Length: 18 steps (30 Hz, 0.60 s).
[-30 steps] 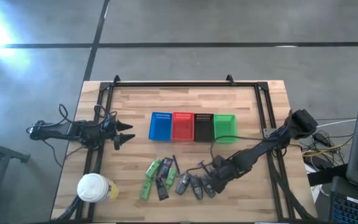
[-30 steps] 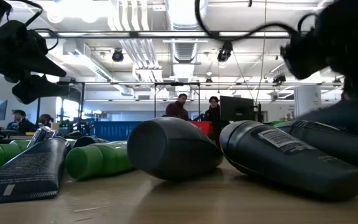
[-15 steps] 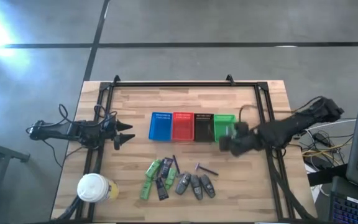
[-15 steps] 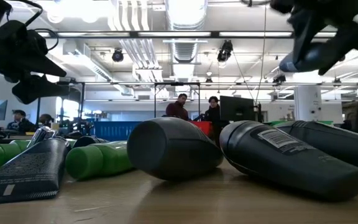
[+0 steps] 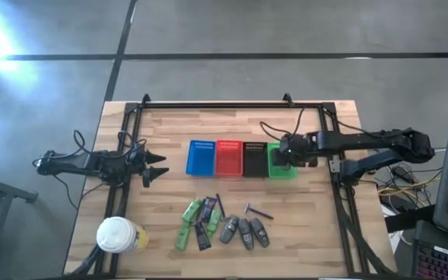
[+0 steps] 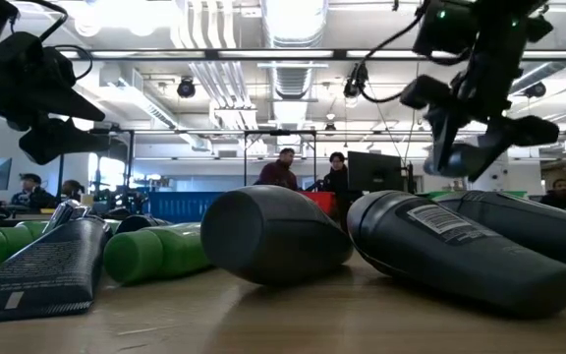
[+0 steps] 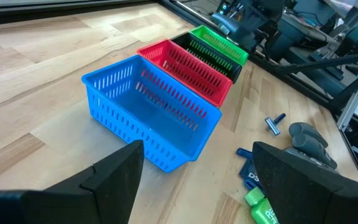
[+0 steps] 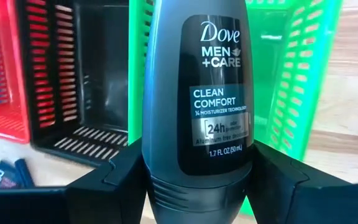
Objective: Pick & Place Travel size toiletries
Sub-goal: Put the gray deodorant into the green bin, then put the green shampoo into the blue bin
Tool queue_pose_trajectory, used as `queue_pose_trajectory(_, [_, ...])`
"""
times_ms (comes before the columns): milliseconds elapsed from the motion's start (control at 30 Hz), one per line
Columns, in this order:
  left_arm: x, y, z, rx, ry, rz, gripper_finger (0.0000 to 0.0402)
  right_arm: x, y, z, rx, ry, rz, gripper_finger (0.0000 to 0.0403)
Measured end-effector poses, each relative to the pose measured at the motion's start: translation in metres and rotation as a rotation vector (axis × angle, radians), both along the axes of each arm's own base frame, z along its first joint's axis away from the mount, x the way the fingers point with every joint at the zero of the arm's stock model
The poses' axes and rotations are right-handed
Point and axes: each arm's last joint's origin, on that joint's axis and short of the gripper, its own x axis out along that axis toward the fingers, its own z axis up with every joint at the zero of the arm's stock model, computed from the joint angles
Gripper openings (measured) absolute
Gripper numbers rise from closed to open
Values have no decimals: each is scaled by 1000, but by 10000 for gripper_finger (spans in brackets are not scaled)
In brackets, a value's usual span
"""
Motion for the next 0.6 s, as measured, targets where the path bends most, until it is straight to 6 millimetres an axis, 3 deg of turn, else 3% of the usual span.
queue_pose_trajectory(167, [0,0,0,0,0,0,305,-2,-1,-17,20,73,5,212])
queue_pose_trajectory(333, [0,0,1,-1,-10,0,305,1,-2,-27,24,125,3,244])
queue_pose_trajectory(600, [1,0,1,-37,-32,14,305,19,-6,-17,-44,116,14,310])
